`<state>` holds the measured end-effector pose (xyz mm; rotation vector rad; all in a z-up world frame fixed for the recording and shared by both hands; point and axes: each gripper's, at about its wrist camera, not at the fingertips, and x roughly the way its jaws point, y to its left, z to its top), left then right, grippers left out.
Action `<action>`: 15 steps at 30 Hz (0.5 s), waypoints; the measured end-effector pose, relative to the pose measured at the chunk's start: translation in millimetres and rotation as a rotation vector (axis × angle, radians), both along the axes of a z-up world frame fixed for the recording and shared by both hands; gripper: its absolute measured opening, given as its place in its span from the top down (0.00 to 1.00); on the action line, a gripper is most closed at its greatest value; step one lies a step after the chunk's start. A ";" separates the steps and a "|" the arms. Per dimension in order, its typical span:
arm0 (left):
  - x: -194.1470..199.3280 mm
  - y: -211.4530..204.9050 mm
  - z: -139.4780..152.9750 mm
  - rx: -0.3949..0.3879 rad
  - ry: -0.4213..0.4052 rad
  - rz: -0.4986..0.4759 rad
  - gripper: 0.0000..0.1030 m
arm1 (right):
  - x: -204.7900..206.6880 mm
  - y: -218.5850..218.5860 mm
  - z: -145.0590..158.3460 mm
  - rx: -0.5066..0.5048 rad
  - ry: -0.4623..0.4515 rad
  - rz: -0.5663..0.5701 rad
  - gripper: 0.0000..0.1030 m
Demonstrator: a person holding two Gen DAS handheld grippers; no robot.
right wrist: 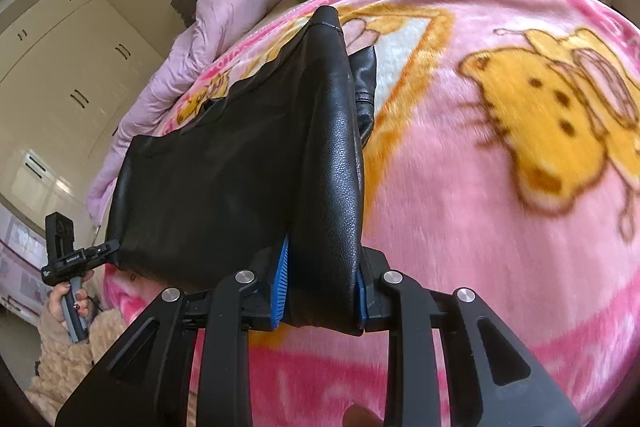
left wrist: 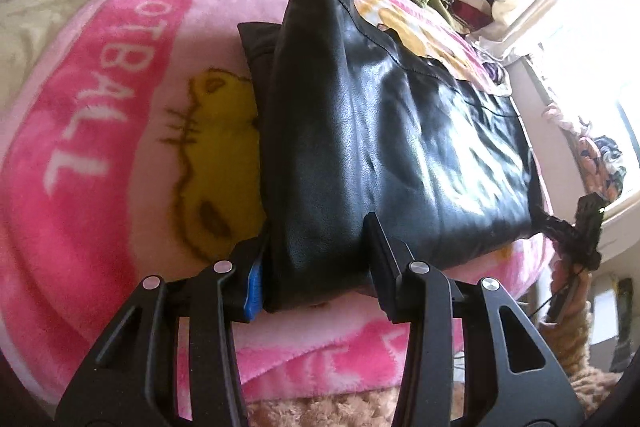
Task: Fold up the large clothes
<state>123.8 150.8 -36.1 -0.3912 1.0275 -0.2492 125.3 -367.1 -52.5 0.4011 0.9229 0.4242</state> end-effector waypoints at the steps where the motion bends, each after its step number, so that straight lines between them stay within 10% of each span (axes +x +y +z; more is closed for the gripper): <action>1: -0.8 -0.9 -0.2 0.000 -0.001 0.010 0.62 | -1.9 0.6 -0.6 -0.001 0.002 -0.002 0.74; 7: -15.1 -3.4 20.7 0.083 -0.054 0.049 0.52 | -6.7 -2.8 6.9 -0.049 -0.023 -0.076 0.49; 15: -18.6 -41.5 66.6 0.237 -0.204 0.026 0.35 | -33.4 36.0 60.9 -0.173 -0.278 -0.040 0.42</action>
